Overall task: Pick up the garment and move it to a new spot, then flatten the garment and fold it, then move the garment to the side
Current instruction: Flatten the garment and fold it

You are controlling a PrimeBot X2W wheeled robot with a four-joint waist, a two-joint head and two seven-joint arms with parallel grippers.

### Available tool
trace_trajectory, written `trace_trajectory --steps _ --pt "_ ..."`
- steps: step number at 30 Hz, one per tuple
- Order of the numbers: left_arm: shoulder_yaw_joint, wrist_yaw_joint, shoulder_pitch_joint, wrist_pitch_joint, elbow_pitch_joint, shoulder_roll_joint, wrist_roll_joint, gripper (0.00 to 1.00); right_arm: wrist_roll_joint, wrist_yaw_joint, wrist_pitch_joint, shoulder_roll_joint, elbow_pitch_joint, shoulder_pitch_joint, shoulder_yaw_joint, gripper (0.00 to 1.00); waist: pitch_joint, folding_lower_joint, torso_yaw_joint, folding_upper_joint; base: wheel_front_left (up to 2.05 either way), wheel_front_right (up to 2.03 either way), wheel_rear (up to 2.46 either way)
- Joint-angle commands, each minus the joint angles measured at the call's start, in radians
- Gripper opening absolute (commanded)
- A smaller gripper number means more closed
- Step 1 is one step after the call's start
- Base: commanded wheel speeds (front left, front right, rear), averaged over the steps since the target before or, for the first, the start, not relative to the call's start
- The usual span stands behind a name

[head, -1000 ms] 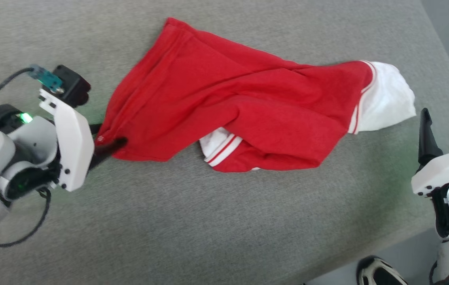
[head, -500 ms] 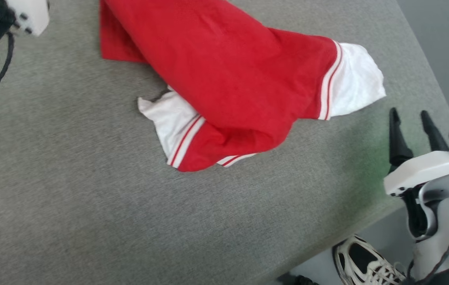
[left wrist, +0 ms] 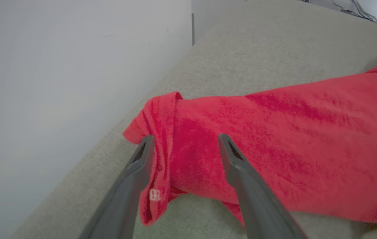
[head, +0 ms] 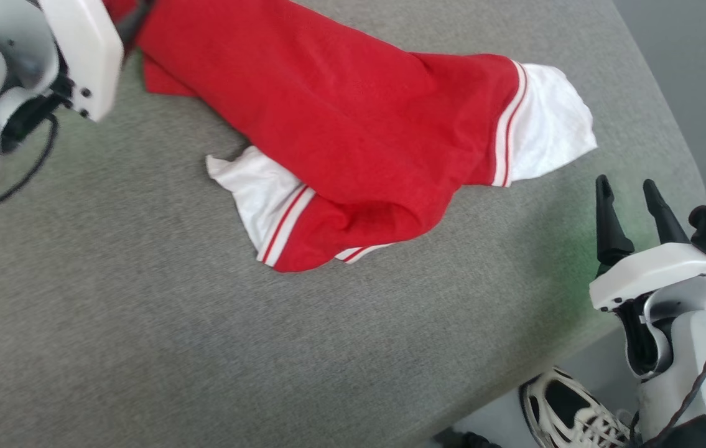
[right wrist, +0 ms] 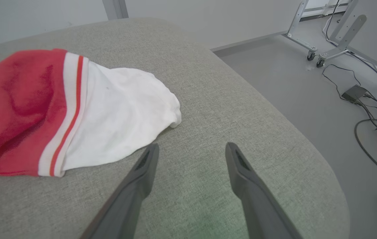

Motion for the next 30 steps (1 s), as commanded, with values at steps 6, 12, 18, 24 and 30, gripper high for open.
trace_trajectory --steps 6,12,18,24,30 --pt "-0.031 0.001 0.045 0.155 -0.206 0.056 -0.105 1.0 -0.035 -0.002 0.013 0.0 -0.008 -0.004 -0.028 1.0 -0.064 0.0 0.075 0.0 0.0 0.0 0.0" --pt "-0.036 0.001 0.118 0.404 -0.427 0.114 -0.234 1.0 -0.043 -0.002 0.038 0.0 -0.031 -0.005 -0.024 1.0 -0.081 0.0 0.095 0.0 0.0 0.0 0.0" --pt "-0.036 0.001 0.167 0.472 -0.518 0.096 -0.269 1.0 -0.023 -0.002 0.039 0.0 -0.043 0.012 -0.005 1.0 -0.056 0.0 0.071 0.0 0.0 0.0 0.0" --pt "-0.037 0.001 0.197 0.458 -0.444 0.058 -0.22 1.0 0.001 -0.002 0.02 0.0 -0.028 0.018 0.016 1.0 -0.033 0.0 0.037 0.0 0.0 0.0 0.0" --pt "-0.037 0.001 0.225 0.42 -0.381 0.041 -0.268 0.0 -0.012 -0.002 0.012 0.0 -0.019 0.025 -0.002 1.0 -0.046 0.0 0.048 0.0 0.0 0.0 0.0"
